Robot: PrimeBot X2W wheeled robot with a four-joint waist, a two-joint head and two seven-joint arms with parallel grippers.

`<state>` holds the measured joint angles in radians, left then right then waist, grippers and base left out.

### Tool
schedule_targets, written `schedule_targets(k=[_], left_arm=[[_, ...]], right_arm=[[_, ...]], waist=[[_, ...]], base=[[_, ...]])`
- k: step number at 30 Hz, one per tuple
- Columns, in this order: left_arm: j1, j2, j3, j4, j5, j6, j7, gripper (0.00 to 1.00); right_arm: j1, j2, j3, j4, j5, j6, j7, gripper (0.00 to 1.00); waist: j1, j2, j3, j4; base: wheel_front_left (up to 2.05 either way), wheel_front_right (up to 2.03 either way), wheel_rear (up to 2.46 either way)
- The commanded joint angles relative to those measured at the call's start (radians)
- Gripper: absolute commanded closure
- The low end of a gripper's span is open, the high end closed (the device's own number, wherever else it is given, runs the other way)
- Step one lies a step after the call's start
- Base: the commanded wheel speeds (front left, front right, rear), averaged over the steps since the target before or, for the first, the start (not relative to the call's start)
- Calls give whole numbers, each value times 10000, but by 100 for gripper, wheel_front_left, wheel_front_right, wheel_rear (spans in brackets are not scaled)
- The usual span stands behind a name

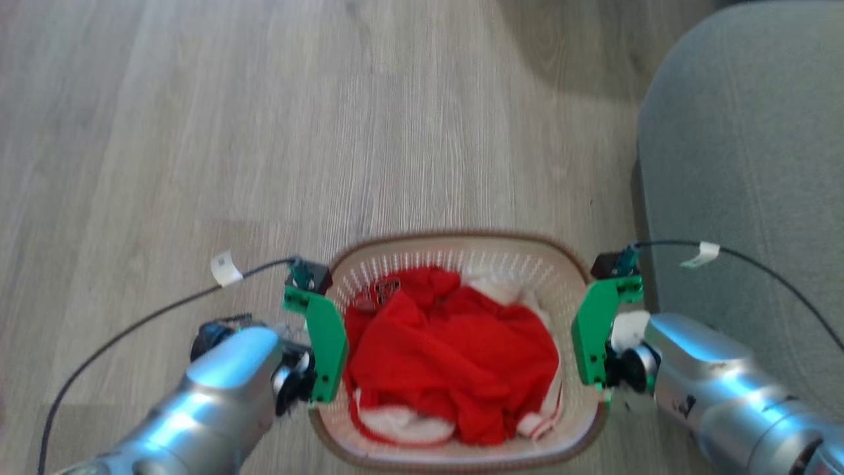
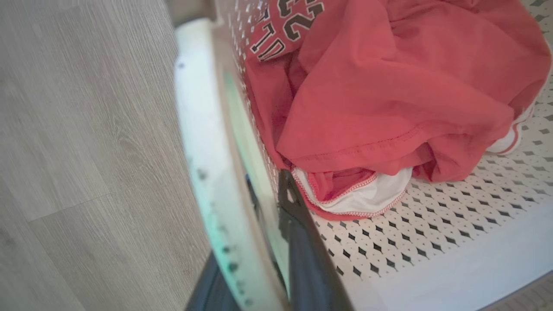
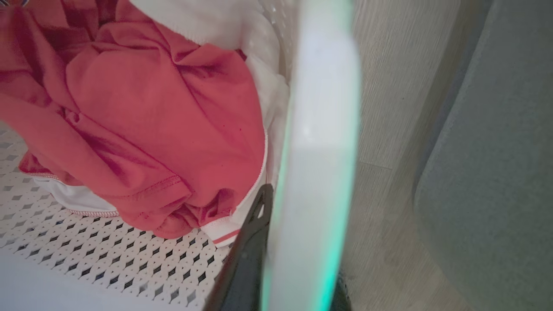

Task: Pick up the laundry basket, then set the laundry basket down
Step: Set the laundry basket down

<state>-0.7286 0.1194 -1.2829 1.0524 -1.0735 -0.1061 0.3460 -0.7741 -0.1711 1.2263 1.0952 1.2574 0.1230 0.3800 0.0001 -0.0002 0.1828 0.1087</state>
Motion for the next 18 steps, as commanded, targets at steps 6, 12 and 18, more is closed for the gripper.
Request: schedule_targets(k=[6,12,18], left_arm=[[-691,-437,26,10,321,-245,-557,100],[-1135,-616,26,529,601,-245,-1464,100],[-1563,-684,26,774,803,-242,-2178,100]], right_arm=[[-687,20,44,-474,-312,77,-1084,100],[-975,-134,57,-513,-356,77,-1697,100],[-1315,-181,25,-393,-407,77,-2442,100]], waist=[[-1,2,1304,-106],[-1,2,2287,-147],[-1,2,3314,-185]], base=[[0,0,0],[0,0,0],[0,0,0]])
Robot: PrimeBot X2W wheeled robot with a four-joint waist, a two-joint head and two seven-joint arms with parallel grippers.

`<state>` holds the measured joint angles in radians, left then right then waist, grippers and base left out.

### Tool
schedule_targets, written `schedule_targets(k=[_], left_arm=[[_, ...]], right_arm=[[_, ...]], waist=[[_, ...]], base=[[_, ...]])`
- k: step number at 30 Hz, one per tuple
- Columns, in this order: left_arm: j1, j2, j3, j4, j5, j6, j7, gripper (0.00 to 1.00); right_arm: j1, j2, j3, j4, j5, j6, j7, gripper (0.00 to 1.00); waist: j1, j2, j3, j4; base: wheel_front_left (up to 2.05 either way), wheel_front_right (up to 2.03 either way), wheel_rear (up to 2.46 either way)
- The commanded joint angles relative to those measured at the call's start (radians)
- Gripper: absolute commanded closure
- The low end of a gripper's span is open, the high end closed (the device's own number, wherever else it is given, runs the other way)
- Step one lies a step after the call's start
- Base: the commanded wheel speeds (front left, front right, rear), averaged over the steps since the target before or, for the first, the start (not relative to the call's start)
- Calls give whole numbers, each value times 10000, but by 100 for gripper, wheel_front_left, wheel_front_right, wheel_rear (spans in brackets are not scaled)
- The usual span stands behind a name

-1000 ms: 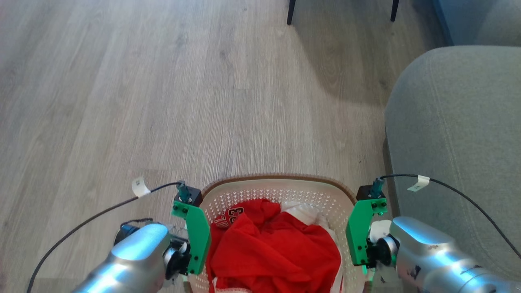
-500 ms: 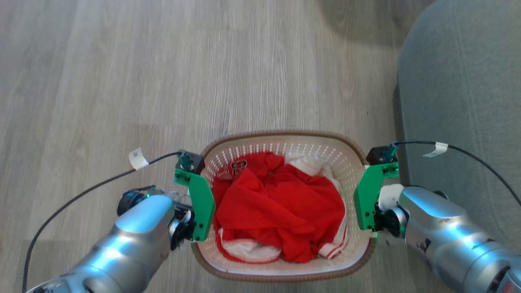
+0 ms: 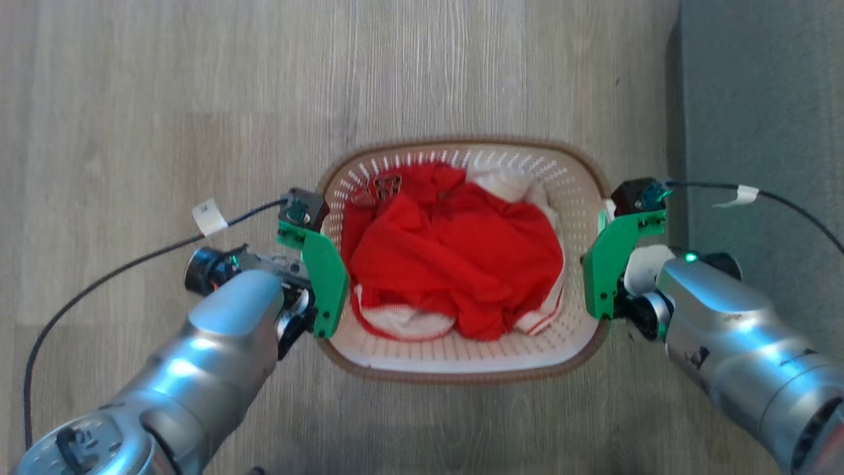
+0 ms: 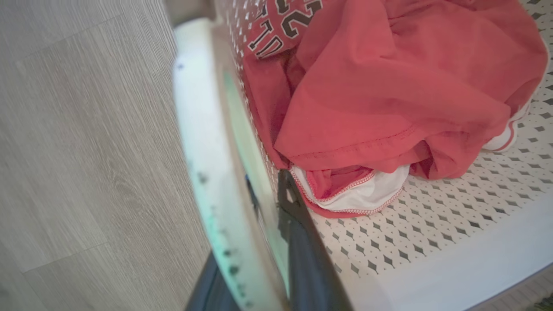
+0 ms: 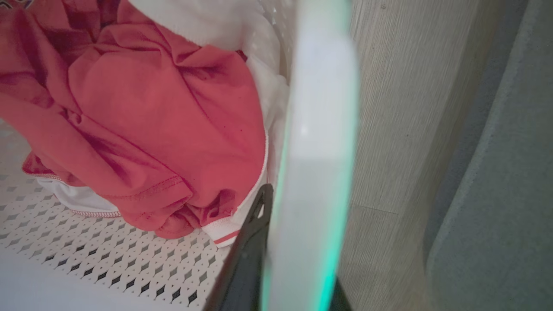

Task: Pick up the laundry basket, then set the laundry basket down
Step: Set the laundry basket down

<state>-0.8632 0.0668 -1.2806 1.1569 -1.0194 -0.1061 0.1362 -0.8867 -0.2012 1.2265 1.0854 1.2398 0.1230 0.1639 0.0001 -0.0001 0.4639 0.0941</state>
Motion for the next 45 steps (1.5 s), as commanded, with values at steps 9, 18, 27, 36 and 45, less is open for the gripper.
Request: schedule_targets(k=[9,18,27,36,45], left_arm=[[-758,-164,5,-694,778,7,-1009,100],[-964,-165,4,-931,843,535,-1600,100],[-1176,-165,4,-1125,836,691,-1726,100],[-1207,-165,4,-1278,806,819,-1803,100],[-1264,-166,4,-1263,702,1049,-1810,0]], right_arm=[[-461,186,-88,-116,-109,77,-1192,100],[-750,253,-161,234,-123,77,-2319,100],[-1061,216,-38,581,-314,77,-3173,100],[-1084,167,82,570,-252,77,-3266,100],[-1139,125,157,578,-123,77,-3241,100]], waist=[[-1,1,1928,-109],[-1,1,3062,-103],[-1,1,3741,21],[-1,1,3883,94],[-1,1,3950,101]], base=[[0,0,0],[0,0,0],[0,0,0],[0,0,0],[0,0,0]])
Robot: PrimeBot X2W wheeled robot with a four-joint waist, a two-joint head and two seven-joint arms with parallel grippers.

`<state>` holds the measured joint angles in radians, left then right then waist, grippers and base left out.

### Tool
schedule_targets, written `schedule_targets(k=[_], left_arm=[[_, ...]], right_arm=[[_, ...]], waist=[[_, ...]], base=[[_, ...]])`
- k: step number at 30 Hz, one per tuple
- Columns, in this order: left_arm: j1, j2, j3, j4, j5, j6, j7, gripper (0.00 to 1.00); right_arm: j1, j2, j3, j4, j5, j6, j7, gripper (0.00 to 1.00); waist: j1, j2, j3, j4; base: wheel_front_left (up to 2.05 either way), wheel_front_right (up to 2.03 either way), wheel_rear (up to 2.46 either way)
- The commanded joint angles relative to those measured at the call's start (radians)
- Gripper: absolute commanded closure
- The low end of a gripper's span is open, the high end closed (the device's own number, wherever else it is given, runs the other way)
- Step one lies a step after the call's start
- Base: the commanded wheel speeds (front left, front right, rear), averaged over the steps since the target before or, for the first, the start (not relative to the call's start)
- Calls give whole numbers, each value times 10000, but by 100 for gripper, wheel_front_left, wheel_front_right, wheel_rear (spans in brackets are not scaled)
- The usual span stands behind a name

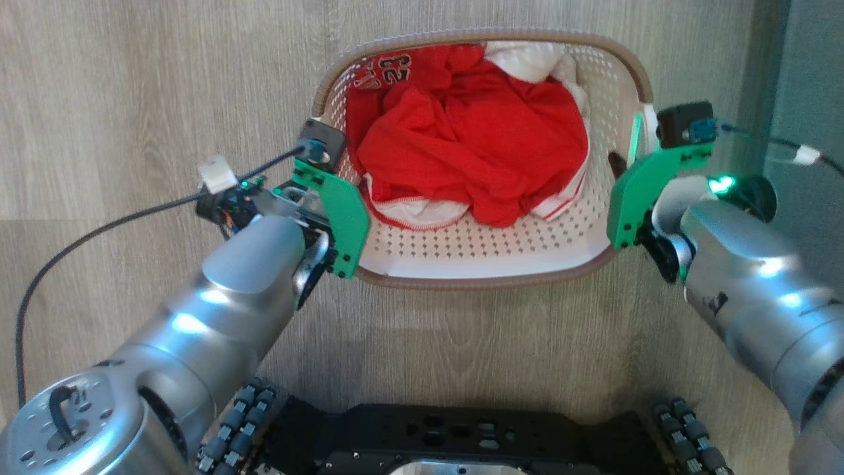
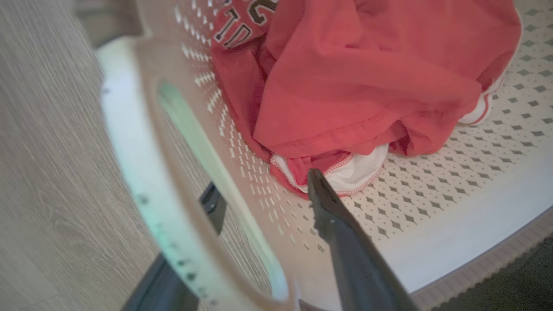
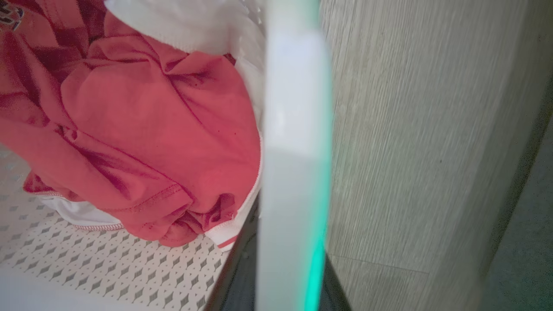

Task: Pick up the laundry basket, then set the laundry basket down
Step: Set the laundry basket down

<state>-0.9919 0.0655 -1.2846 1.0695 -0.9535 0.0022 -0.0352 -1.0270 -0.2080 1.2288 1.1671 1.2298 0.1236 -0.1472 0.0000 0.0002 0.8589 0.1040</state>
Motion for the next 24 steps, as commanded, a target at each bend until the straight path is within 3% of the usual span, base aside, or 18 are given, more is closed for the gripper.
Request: schedule_targets(k=[1,2,4,24], left_arm=[[12,-152,44,-381,15,19,-80,0],[-1,-152,44,-368,4,84,-66,0],[-21,-152,44,-341,9,186,-60,0],[-48,-152,44,28,62,619,-394,0]], right_arm=[[265,192,132,-230,17,71,-106,100],[258,187,134,-219,42,71,-97,97],[243,184,144,-178,62,71,-122,0],[332,424,188,442,392,71,538,0]], waist=[[0,-2,5,11],[0,-2,11,18],[0,-2,19,32],[0,-2,-248,122]], base=[[0,0,0],[0,0,0],[0,0,0],[0,0,0]])
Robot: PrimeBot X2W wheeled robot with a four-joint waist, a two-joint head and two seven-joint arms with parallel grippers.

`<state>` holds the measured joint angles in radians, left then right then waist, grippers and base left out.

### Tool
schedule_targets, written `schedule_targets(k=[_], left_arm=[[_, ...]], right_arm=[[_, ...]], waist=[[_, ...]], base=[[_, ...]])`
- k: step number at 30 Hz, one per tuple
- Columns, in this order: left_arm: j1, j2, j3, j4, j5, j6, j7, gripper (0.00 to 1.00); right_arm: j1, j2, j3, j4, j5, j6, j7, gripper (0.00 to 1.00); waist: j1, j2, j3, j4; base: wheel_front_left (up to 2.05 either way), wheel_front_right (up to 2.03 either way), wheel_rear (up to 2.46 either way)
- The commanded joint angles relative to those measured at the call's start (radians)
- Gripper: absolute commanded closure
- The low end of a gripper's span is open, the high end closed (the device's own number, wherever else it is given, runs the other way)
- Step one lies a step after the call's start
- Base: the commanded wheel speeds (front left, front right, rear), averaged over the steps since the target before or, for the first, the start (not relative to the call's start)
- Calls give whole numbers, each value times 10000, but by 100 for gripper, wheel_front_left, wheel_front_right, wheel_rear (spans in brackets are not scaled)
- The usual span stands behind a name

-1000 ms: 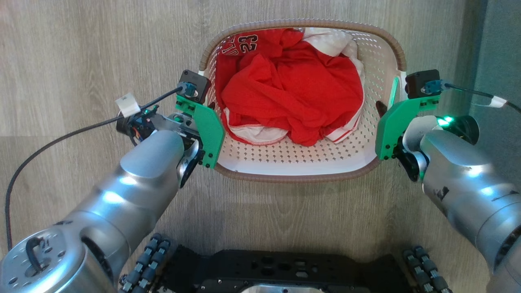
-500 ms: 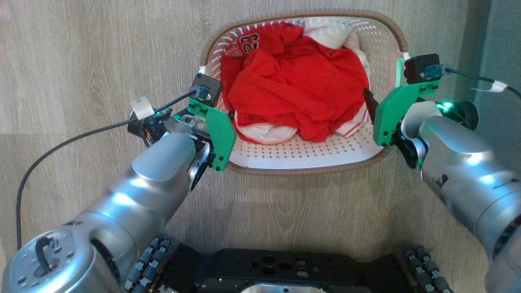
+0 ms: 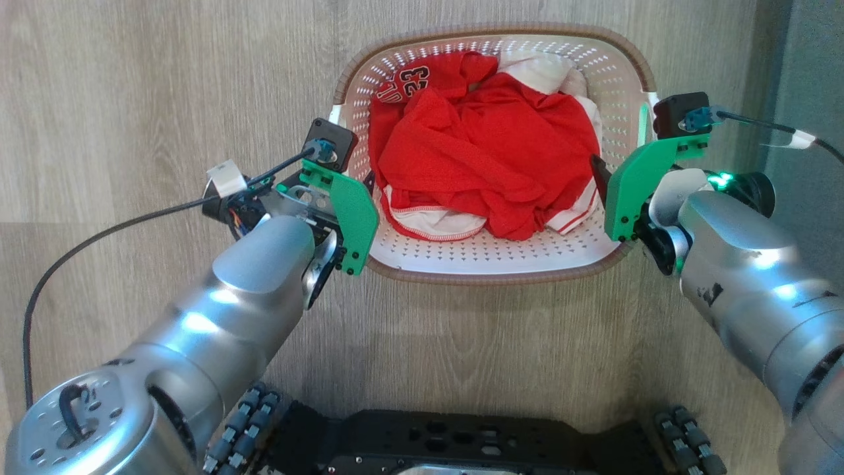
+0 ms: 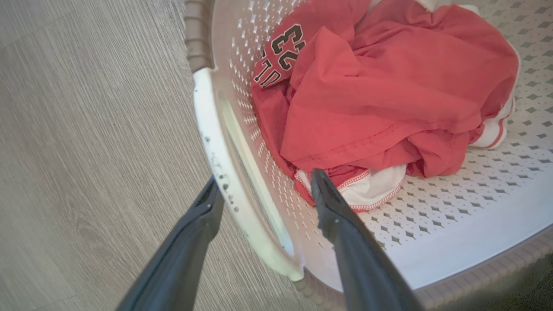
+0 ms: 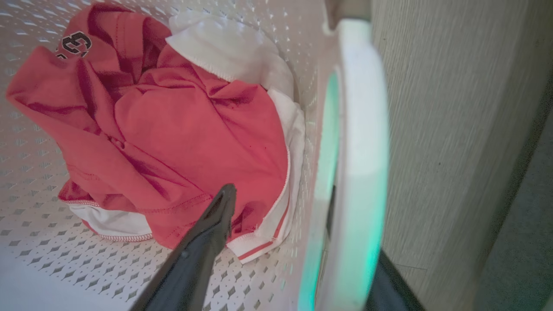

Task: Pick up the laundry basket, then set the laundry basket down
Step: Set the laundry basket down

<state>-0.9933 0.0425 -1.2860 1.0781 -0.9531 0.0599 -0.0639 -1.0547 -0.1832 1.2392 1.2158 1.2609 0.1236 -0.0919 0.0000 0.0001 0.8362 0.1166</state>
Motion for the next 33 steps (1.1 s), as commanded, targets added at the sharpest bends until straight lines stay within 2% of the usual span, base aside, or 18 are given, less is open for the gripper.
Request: schedule_targets(k=[1,20,28,33], left_arm=[[-32,78,57,-46,52,60,-121,0],[412,78,57,259,-77,170,-129,0],[1058,78,57,510,-292,132,-315,0],[1430,78,57,621,-310,77,-650,0]], right_arm=[[612,197,83,-11,106,71,39,0],[870,439,54,715,81,71,623,0],[1432,529,-74,745,167,71,530,0],[1829,650,-273,739,343,71,64,0]], waist=[[0,-1,-54,-5],[0,-1,-1351,3],[0,-1,-2666,-10],[0,-1,-3648,-42]], base=[[0,0,0],[0,0,0],[0,0,0],[0,0,0]])
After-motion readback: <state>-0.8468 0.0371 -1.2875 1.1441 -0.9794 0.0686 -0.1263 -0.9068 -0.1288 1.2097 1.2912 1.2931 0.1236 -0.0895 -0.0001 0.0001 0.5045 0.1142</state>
